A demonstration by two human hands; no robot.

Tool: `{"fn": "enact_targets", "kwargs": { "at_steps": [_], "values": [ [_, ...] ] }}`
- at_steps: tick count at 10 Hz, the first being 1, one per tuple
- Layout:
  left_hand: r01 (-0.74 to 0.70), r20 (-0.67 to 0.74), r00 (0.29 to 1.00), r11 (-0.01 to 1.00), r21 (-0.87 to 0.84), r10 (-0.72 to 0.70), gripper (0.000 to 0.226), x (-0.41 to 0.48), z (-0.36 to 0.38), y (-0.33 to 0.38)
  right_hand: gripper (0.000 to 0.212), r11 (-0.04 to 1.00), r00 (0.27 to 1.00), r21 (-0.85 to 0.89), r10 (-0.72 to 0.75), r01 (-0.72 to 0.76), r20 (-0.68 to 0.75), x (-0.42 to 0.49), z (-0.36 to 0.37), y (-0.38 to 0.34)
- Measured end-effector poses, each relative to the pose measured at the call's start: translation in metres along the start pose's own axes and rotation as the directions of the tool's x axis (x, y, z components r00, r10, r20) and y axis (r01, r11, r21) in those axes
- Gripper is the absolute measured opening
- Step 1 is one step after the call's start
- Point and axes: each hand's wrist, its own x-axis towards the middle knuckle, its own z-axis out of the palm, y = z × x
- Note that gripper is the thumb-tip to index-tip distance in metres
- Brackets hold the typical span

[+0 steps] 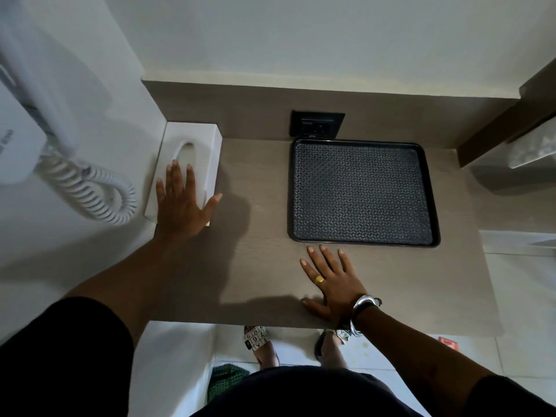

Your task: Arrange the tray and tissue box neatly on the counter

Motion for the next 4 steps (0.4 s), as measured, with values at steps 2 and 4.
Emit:
{"fn": "enact_targets", "kwargs": {
  "at_steps": [2, 4],
  "values": [
    [0.004, 0.021, 1.000, 1.000, 0.016, -0.005, 0.096, 0.003, -0.001, 0.002, 0.088, 1.000, 1.000, -0.013, -0.002, 0.002, -0.003, 0.000, -0.003, -0.001],
    [-0.029, 0.001, 1.000, 0.999, -0.046, 0.029, 0.108, 0.000, -0.019, 0.016, 0.087, 1.000, 1.000, 0.023, -0.002, 0.003, -0.027, -0.003, -0.003, -0.001]
  ]
}}
